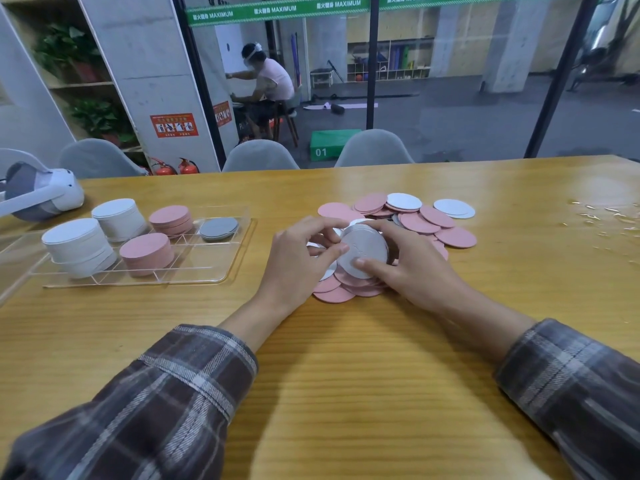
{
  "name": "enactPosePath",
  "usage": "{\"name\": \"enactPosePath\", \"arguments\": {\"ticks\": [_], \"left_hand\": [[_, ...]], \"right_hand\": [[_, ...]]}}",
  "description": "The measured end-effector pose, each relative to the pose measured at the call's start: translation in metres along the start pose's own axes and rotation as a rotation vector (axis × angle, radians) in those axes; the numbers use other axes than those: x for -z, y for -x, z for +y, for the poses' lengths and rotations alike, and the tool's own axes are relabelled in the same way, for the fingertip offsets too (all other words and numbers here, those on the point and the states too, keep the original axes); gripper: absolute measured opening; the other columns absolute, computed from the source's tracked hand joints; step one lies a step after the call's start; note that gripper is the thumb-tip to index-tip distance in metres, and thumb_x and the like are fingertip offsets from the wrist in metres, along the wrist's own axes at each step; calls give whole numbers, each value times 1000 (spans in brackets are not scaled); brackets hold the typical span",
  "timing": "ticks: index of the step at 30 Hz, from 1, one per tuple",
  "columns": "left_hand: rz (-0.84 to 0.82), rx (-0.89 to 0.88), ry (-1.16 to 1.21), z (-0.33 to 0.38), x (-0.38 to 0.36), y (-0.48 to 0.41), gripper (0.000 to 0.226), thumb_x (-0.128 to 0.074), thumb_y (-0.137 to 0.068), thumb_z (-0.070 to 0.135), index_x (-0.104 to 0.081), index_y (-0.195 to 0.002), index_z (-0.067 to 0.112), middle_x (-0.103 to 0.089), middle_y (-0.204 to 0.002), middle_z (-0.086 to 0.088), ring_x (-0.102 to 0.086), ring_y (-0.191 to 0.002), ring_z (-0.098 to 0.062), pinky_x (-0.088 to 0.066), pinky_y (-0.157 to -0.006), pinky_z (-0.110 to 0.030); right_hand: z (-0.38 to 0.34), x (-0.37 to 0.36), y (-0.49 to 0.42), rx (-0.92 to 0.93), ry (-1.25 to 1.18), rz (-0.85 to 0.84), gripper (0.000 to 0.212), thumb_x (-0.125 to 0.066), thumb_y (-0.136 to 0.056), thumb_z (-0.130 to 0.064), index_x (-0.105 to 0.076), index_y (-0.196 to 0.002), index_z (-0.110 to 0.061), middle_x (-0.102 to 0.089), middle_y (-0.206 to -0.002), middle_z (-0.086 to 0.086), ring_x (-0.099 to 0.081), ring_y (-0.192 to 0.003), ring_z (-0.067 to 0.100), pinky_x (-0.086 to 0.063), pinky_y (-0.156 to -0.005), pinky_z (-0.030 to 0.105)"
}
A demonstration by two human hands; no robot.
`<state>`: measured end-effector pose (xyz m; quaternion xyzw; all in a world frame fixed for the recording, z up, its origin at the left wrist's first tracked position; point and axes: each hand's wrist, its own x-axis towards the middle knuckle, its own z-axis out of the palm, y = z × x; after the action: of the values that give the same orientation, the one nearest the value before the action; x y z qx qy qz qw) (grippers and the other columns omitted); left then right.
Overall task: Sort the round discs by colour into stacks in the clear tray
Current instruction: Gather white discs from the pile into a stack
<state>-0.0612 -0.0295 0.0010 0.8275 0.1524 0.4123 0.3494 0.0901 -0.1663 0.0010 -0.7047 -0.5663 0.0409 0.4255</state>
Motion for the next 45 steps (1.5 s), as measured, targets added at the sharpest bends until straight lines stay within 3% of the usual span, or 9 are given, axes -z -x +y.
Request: {"name": "enactPosePath", "arguments": {"ticks": [8, 13, 18, 22, 27, 30, 35, 39, 45], "left_hand": [[-54, 68, -299, -23, 18, -5, 23, -74, -94, 22, -75, -117, 27, -62, -107, 11, -58, -100, -5, -41, -86, -18], [-176, 237, -473, -36, 20, -2, 35, -63, -100, 34, -64, -134, 26, -63, -125, -1, -56, -123, -23, -43, -107, -43], [-167, 164, -418, -28, 23, -1, 30, -72, -94, 33, -72, -122, 22, -71, -113, 4, -63, -110, -16, -49, -96, -31], [-153, 118, -434, -23, 24, 0, 28, -80, -85, 43, -78, -100, 19, -73, -99, 9, -63, -95, -8, -40, -75, -14], [-240, 33, -353, -14, 21, 1, 12, -67, -90, 13, -78, -91, 16, -75, -98, 8, -64, -91, -6, -42, -75, -13], [-280, 5, -315, -16, 20, 1, 18, -68, -86, 5, -78, -91, 19, -73, -105, 6, -63, -90, -6, -40, -73, -10], [-287, 67, -358, -19, 22, 1, 19, -73, -89, 27, -73, -107, 24, -71, -106, 8, -61, -99, -13, -48, -85, -27], [-256, -9, -390, -17, 26, -1, 35, -80, -86, 31, -71, -119, 23, -72, -112, 12, -58, -100, 2, -40, -83, -7], [-181, -20, -167, -4, 21, 1, 47, -85, -80, 8, -72, -121, 26, -68, -119, 14, -57, -95, 7, -49, -73, -13]], "right_hand": [[1, 2, 0, -19, 66, 43, 37, -68, -95, -23, -60, -131, -24, -68, -109, -11, -54, -88, 1, -37, -76, 4], [1, 2, 0, -29, 64, 35, 33, -63, -99, -22, -59, -132, -23, -64, -104, -14, -53, -88, -1, -35, -76, 2], [6, 2, -2, -74, 54, 58, 33, -59, -102, -24, -58, -134, -21, -68, -114, -7, -58, -105, 12, -35, -76, 3], [9, 2, -1, -106, 30, 69, 30, -58, -102, -25, -59, -131, -21, -69, -113, -4, -60, -105, 16, -39, -79, 25], [9, 3, -2, -121, 25, 72, 29, -57, -102, -27, -59, -130, -21, -69, -108, -4, -61, -96, 17, -39, -76, 27], [9, 3, -2, -125, 31, 77, 28, -57, -102, -27, -59, -130, -21, -69, -109, -5, -60, -100, 16, -39, -77, 27], [9, 2, -1, -139, 6, 83, 43, -57, -101, -28, -48, -143, -30, -65, -120, -8, -62, -96, 19, -53, -84, 41], [12, 2, -2, -129, 7, 96, 40, -57, -102, -26, -50, -141, -30, -67, -115, -7, -57, -81, 15, -52, -80, 37], [13, 3, -3, -126, 2, 80, 43, -56, -102, -24, -51, -144, -31, -62, -97, -11, -51, -71, 0, -45, -76, 32]]}}
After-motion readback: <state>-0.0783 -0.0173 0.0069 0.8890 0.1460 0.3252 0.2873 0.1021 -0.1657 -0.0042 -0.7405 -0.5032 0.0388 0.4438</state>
